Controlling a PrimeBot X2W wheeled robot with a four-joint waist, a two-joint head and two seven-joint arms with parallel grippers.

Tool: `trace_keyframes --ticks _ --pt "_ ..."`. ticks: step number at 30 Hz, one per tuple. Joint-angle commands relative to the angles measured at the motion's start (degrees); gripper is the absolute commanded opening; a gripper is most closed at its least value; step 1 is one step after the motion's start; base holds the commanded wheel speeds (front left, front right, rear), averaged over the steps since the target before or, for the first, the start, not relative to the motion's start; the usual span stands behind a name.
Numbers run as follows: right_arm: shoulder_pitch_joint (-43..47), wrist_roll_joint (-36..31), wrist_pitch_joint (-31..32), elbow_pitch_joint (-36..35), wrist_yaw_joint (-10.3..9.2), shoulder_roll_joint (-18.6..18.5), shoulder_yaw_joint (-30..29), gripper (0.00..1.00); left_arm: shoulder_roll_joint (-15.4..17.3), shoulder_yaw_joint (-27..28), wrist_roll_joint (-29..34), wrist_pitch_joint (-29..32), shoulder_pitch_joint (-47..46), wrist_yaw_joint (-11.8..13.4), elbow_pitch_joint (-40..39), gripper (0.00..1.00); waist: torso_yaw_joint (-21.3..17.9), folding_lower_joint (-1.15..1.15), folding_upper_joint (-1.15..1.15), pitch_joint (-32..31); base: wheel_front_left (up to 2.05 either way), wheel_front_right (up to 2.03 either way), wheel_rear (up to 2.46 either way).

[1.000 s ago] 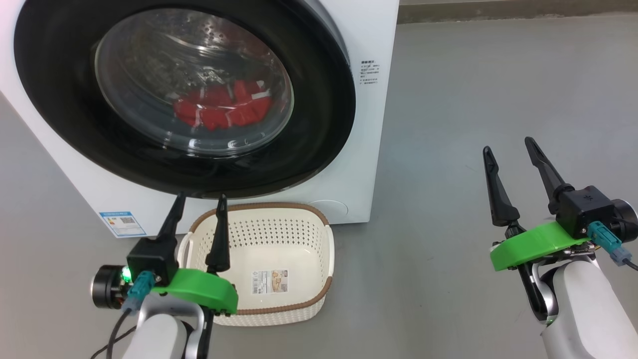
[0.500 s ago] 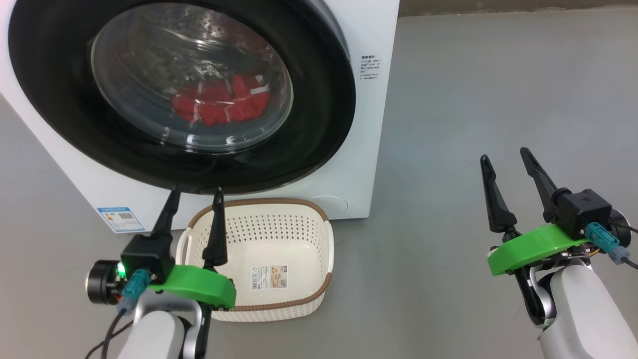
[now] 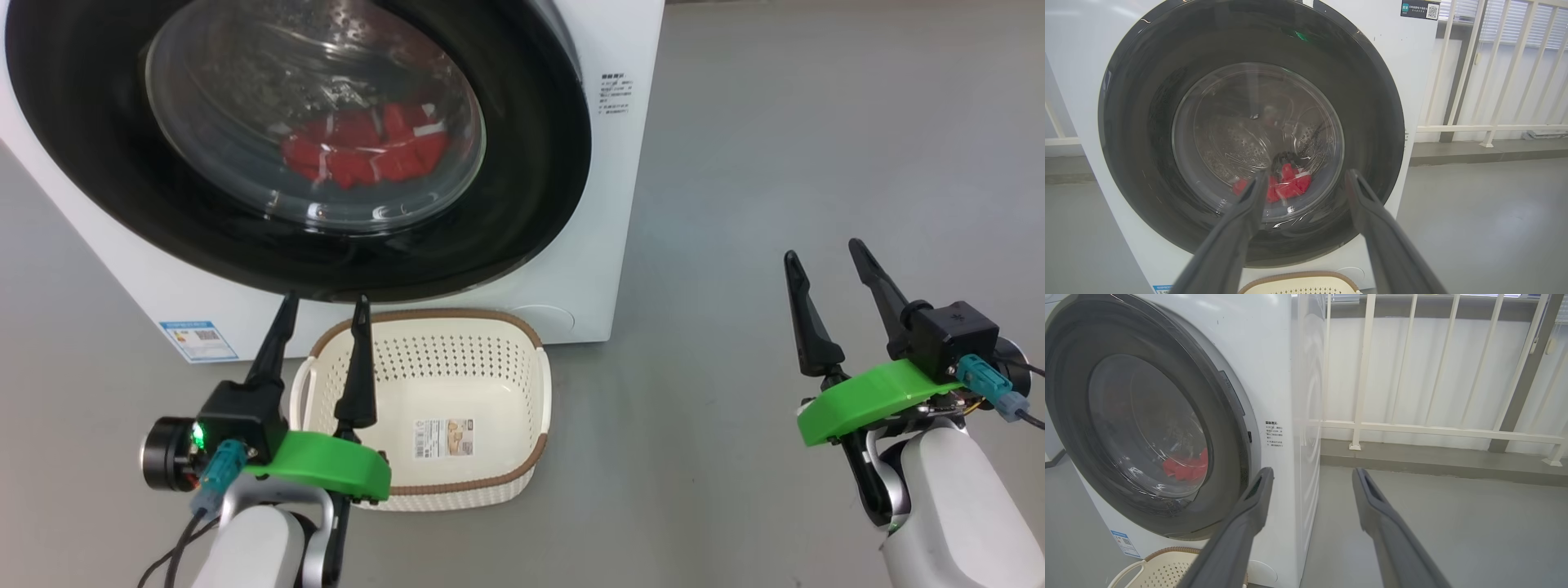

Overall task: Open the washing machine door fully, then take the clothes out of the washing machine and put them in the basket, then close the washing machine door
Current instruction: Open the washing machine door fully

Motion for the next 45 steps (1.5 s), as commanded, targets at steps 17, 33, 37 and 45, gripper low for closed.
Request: trace_keyframes --ticks 17,33,37,45 --pt "-7.21 0.00 -0.29 -0.81 0.02 -0.11 0.25 0.00 0.94 0.07 0.06 -0.46 -2.08 0.80 -5.96 1.00 2.86 0.00 0.00 5.98 0.00 0.00 0.00" --pt "-20.70 20.13 1.39 3.51 0.02 -0.11 1.33 0.00 1.65 -0.15 -0.06 -0.32 -5.14 1.06 -9.53 1.00 3.75 0.00 0.00 14.63 0.00 0.00 0.00" --pt "-24.04 25.15 2.62 4.77 0.02 -0.11 1.93 0.00 1.91 -0.25 0.13 -0.35 -5.80 1.17 -9.84 1.00 4.05 0.00 0.00 16.35 0.00 0.00 0.00" --pt "-30.94 34.46 7.58 5.77 0.02 -0.11 2.94 0.00 2.17 -0.56 0.27 -0.41 -7.69 1.10 -10.80 1.00 5.25 0.00 0.00 20.65 0.00 0.00 0.00"
